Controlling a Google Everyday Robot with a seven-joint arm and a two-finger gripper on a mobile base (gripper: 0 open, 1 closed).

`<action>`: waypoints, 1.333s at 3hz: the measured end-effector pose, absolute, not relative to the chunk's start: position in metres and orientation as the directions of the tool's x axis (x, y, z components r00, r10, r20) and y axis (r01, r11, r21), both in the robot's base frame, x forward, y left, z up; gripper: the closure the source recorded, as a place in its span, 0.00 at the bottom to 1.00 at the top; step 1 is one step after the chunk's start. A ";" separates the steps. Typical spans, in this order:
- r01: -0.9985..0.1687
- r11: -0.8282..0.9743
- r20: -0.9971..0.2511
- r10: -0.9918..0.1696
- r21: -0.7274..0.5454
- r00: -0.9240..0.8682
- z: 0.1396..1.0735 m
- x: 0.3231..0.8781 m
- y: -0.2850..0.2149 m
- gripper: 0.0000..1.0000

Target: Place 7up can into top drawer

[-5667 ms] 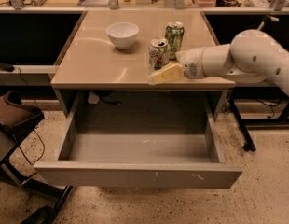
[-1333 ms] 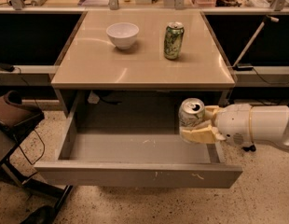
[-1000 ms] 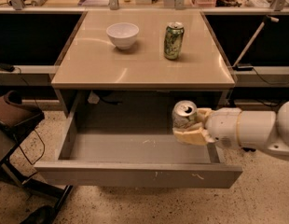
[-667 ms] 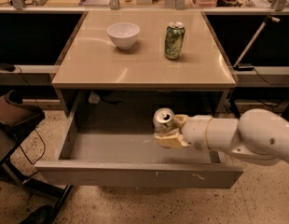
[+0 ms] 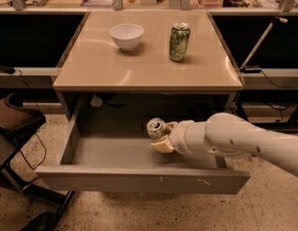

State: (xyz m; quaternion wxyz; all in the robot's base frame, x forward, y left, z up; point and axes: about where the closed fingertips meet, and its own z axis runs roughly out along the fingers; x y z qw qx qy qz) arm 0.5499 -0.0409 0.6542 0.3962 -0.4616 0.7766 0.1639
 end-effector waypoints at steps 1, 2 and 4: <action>-0.850 0.500 -0.653 -0.702 -0.168 -0.284 0.631 0.552 -0.059 1.00; -0.855 0.487 -0.569 -0.760 -0.179 -0.314 0.614 0.561 -0.067 1.00; -0.855 0.487 -0.569 -0.760 -0.179 -0.314 0.614 0.561 -0.066 0.58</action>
Offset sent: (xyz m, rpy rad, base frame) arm 0.0416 0.0537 -0.0688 -0.4160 0.1247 0.1590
